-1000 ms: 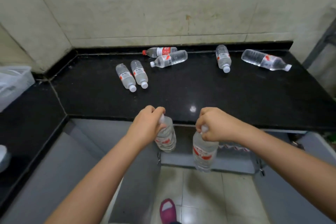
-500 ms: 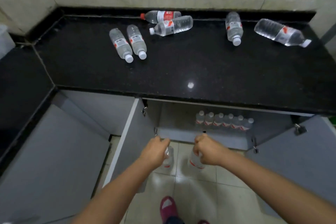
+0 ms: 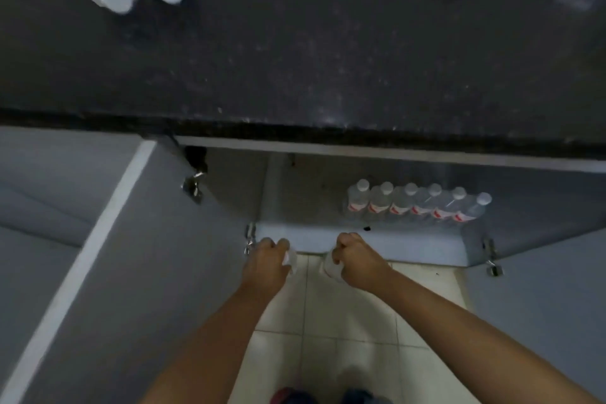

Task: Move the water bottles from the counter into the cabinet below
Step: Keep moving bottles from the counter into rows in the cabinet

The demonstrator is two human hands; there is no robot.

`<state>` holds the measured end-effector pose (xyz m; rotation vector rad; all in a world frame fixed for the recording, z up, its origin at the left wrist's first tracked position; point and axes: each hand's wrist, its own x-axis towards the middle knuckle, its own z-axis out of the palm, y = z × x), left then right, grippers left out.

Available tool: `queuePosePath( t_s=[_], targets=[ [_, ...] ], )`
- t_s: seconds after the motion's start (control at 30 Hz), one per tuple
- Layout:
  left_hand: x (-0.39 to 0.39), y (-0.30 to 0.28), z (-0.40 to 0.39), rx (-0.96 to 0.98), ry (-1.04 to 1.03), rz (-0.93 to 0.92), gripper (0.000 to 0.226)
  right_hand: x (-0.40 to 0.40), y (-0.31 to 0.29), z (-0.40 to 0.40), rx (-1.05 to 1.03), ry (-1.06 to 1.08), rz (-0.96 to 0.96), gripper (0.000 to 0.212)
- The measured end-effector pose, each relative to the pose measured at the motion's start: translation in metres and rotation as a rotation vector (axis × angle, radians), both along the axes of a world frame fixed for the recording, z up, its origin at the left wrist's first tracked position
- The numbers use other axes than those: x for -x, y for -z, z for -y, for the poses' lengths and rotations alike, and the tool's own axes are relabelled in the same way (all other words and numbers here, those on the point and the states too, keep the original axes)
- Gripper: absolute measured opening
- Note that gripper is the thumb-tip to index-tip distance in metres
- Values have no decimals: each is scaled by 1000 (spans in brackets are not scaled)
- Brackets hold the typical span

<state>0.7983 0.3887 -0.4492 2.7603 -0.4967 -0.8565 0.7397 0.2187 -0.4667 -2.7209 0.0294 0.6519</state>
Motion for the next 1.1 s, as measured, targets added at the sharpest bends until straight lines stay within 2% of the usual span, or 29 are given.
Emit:
queuePosePath(
  t_s=[0.17, 0.33, 0.47, 0.63, 0.83, 1.1],
  targets=[
    [-35, 87, 26, 15, 6, 118, 34, -33, 100, 27, 18, 0, 58, 35],
    [-59, 144, 47, 58, 17, 192, 32, -61, 152, 48, 17, -24, 132, 32],
    [-71, 164, 61, 55, 1, 217, 32, -71, 156, 59, 45, -18, 192, 33],
    [-85, 173, 68, 9, 19, 264, 37, -70, 152, 57, 151, -23, 182, 46],
    [-88, 187, 68, -3, 30, 293, 35, -77, 163, 50, 255, 23, 197, 30],
    [-89, 188, 62, 5, 21, 285, 36, -129, 151, 57, 245, 31, 175, 31]
  ],
)
